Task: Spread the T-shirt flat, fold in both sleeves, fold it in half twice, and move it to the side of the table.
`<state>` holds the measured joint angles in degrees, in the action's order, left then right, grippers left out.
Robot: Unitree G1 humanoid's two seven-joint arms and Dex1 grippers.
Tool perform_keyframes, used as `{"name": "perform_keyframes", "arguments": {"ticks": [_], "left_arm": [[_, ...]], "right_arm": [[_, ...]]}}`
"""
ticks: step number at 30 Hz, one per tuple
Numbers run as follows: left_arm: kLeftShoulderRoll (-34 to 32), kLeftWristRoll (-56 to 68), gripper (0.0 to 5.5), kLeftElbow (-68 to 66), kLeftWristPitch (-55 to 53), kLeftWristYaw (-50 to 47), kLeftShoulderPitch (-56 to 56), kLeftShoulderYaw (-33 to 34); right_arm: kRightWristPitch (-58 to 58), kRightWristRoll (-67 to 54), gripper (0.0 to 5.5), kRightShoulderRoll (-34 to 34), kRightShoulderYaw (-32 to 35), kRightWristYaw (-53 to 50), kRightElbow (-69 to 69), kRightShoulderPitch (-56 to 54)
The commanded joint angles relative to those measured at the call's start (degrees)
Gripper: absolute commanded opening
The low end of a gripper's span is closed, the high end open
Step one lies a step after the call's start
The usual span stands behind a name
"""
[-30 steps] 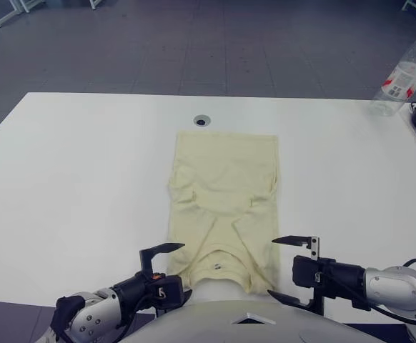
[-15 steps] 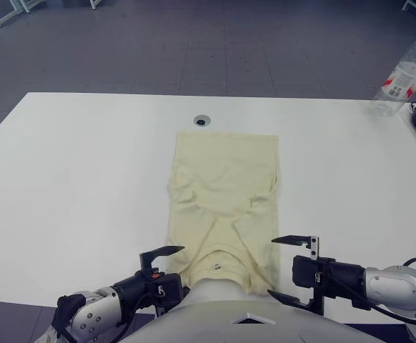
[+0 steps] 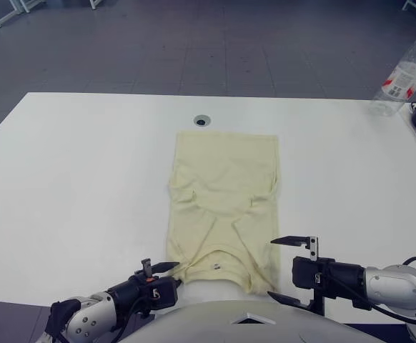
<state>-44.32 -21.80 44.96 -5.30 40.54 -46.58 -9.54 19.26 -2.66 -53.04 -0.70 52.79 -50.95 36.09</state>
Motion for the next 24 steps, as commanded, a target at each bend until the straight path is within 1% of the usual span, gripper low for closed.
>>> {"name": "perform_keyframes", "arguments": {"ticks": [1, 3, 5, 10, 14, 19, 22, 24], "left_arm": [[-1.17, -2.56, 0.89, -3.22, -2.62, 0.92, -0.66, -0.32], [-1.08, -2.62, 0.43, -3.37, -2.55, 0.89, -0.47, -0.47], [-0.99, -2.59, 0.12, -3.3, -2.58, 0.99, -0.25, -0.52], [-0.8, -2.13, 0.06, -2.92, -2.73, 1.18, 0.34, -0.41], [-0.03, -1.1, 0.06, -2.51, -3.13, 1.33, 1.64, -0.68], [-0.09, -1.23, 0.06, -1.75, -3.55, 1.55, 1.32, -0.91], [-0.26, -1.02, 0.06, -1.42, -3.59, 1.86, 1.49, -0.96], [-0.34, -0.97, 0.06, -1.07, -3.73, 1.97, 1.49, -1.0]], "right_arm": [[-0.11, -1.11, 5.4, -0.77, 0.77, 0.76, -0.23, -0.64], [-0.05, -1.82, 5.4, -1.0, 1.24, 1.35, -0.25, -0.54], [0.34, -2.94, 5.4, -1.3, 1.81, 2.06, -0.38, -0.4], [3.5, -5.73, 5.4, -1.94, 1.54, 3.47, -0.21, -0.53], [5.84, -7.06, 5.4, -2.6, -1.16, 4.26, -0.44, -0.74], [7.5, -3.53, 4.63, -4.4, -7.03, 4.21, 1.75, -3.88], [8.8, -1.23, 4.19, -4.58, -10.52, 3.47, 2.66, -5.99], [9.64, -0.34, 3.8, -4.46, -12.2, 3.03, 2.9, -6.96]]}}
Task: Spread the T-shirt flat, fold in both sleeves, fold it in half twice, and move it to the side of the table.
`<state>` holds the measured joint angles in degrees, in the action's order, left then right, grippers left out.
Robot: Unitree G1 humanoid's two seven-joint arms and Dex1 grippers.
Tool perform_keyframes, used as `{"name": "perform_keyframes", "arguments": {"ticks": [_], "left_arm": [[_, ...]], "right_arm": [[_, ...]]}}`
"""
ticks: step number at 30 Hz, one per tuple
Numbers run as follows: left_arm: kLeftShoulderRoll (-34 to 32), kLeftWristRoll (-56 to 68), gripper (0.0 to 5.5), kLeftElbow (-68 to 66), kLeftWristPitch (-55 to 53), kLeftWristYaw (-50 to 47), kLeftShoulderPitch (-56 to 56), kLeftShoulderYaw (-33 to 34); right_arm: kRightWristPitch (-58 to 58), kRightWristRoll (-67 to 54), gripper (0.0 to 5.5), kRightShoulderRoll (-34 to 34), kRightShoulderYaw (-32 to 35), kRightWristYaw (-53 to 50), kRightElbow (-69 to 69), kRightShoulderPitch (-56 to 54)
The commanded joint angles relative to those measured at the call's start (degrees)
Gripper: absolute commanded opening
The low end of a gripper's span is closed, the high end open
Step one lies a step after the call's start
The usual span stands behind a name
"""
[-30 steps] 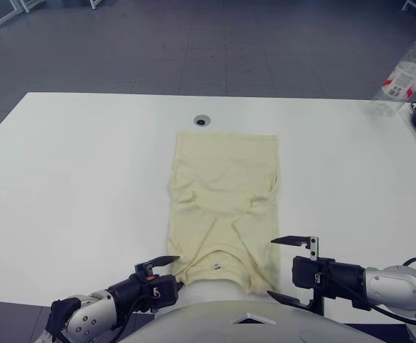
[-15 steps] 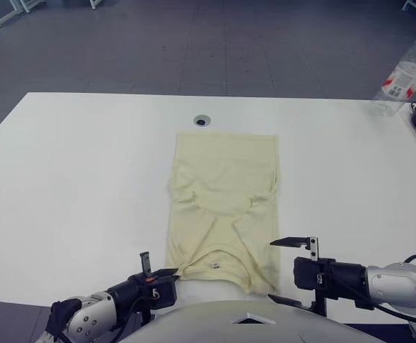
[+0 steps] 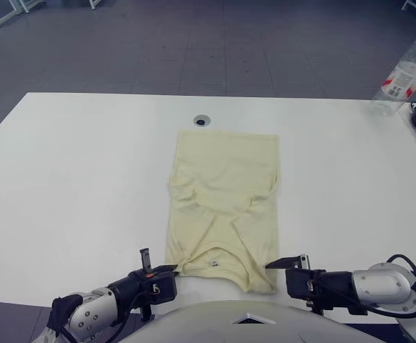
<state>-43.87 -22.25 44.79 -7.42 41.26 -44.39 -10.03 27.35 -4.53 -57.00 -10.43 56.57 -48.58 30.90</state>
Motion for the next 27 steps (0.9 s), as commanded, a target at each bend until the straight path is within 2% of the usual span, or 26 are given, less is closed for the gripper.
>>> {"name": "perform_keyframes", "arguments": {"ticks": [1, 23, 27], "left_arm": [[-0.75, -0.51, 0.06, -0.73, -1.69, 1.26, -0.76, -0.56], [-0.6, -1.01, 0.06, 1.86, -3.79, 1.03, -1.74, -1.35], [-0.64, -1.03, 0.06, 2.17, -4.0, 1.0, -1.83, -1.43]], "right_arm": [[2.05, 1.79, 3.64, -0.39, -3.08, -0.96, 0.72, -2.3], [7.42, 3.14, 0.2, -2.96, -8.13, -2.56, 2.97, -7.01], [6.95, 3.28, 0.0, -3.11, -8.11, -2.96, 2.82, -7.01]]}}
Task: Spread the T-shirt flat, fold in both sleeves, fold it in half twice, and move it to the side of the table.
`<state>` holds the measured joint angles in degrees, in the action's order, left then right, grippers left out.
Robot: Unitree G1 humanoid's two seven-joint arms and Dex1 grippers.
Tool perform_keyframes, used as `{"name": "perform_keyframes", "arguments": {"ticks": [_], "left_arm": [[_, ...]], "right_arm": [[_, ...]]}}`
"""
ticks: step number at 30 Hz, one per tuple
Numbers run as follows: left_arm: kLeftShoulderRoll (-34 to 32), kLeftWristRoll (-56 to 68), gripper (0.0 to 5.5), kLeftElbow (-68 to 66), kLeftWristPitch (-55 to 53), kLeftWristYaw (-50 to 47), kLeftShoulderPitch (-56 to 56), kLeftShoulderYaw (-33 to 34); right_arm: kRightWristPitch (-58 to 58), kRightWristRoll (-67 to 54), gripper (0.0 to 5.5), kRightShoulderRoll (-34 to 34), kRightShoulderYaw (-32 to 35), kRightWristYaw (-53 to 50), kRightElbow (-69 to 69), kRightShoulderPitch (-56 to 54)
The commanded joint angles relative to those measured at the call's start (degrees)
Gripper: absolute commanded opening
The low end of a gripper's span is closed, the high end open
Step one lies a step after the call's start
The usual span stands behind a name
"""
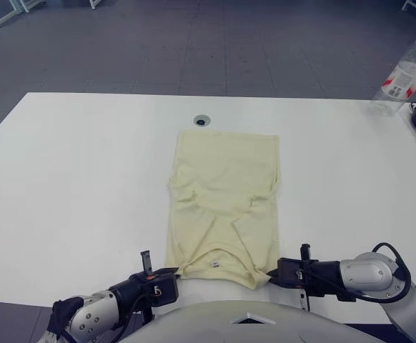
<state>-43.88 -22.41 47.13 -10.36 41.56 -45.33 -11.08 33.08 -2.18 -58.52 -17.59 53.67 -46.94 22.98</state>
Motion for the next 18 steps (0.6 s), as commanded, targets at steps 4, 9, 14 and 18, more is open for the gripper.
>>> {"name": "perform_keyframes", "arguments": {"ticks": [4, 9, 14, 18], "left_arm": [[-0.35, -0.49, 0.06, -0.03, -0.5, 0.23, -0.53, -0.27], [0.99, 6.34, 0.06, 2.18, -0.22, 0.42, 1.45, 4.91], [-3.83, 21.36, 0.06, 5.69, 5.05, 9.19, -0.53, 14.21], [-8.32, 33.72, 0.06, 9.33, 0.8, 15.77, 4.13, 23.15]], "right_arm": [[-0.15, 0.38, 0.0, -1.35, 0.17, -0.46, 0.76, 0.67], [-6.04, -3.36, 0.0, -2.39, 5.88, 2.19, -0.92, 1.01], [-10.97, -9.89, 0.0, -7.1, 15.06, 10.28, -1.56, 1.43], [-12.08, -17.44, 0.0, -11.08, 22.87, 18.66, -1.8, -0.25]]}}
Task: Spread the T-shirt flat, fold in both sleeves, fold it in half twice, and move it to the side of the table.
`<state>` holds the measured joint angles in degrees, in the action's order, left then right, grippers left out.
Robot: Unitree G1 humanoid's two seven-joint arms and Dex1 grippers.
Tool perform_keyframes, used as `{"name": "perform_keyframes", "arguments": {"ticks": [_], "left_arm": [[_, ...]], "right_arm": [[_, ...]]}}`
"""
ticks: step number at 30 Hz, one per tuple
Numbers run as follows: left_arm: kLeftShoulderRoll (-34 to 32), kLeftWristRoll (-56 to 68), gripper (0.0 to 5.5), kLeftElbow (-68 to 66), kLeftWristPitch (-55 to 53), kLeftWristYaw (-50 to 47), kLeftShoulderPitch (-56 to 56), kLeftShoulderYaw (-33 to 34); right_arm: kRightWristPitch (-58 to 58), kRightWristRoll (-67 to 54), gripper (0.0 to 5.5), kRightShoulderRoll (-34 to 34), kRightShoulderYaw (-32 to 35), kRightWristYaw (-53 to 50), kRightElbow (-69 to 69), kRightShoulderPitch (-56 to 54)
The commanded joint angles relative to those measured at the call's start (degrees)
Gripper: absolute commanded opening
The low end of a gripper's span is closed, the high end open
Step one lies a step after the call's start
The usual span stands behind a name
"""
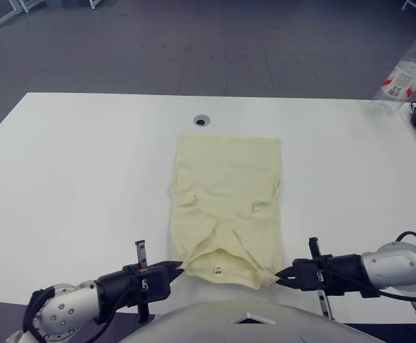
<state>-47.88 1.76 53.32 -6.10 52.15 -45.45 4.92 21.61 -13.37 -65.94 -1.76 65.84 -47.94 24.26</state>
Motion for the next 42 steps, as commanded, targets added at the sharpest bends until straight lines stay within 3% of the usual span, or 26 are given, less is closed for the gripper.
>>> {"name": "perform_keyframes", "arguments": {"ticks": [1, 7, 13, 17, 19, 23, 27, 32, 38, 42], "left_arm": [[-5.78, 12.47, 0.06, 3.53, -4.7, 6.87, 5.7, 9.1], [-11.48, 22.32, 0.06, 4.6, -8.12, 15.67, 7.79, 17.12], [-11.7, 32.05, 0.06, 6.56, -9.71, 17.42, 7.79, 23.49], [-12.21, 38.22, 0.06, 6.54, -11.32, 16.72, 9.59, 27.04], [-12.36, 38.09, 0.06, 5.66, -12.61, 15.52, 11.06, 26.7], [-13.83, 32.97, 0.06, -1.93, -13.47, 12.87, 19.4, 18.11], [-14.56, 25.22, 0.06, -11.84, -13.11, 12.29, 32.54, 4.78], [-10.42, 12.0, 0.06, -27.52, -7.24, 12.49, 50.29, -9.86], [-2.32, -2.13, 0.06, -42.5, 3.01, 8.53, 65.66, -19.65], [3.84, -7.08, 0.06, -51.86, 10.98, 2.92, 70.67, -21.54]], "right_arm": [[0.14, -8.7, 0.0, -4.45, 9.07, 8.26, -1.27, -2.14], [2.25, -11.5, 0.0, -7.1, 20.28, 15.9, -2.87, 1.49], [6.68, -20.03, 0.0, -5.93, 33.07, 23.18, -6.93, 2.8], [8.63, -24.57, 0.0, -7.15, 35.96, 23.46, -5.82, -0.95], [8.19, -24.29, 0.0, -9.0, 33.12, 21.84, -2.91, -4.76], [7.57, -22.92, 0.0, -11.41, 20.81, 17.03, 3.81, -16.76], [8.05, -16.1, 0.0, -7.71, 3.21, 16.01, 12.57, -32.88], [7.96, -5.59, 0.0, 0.3, -11.56, 16.9, 26.87, -48.93], [3.25, 4.72, 0.0, 7.77, -19.98, 19.19, 45.31, -60.95], [0.97, 8.53, 0.0, 11.79, -22.18, 18.62, 52.51, -63.75]]}}
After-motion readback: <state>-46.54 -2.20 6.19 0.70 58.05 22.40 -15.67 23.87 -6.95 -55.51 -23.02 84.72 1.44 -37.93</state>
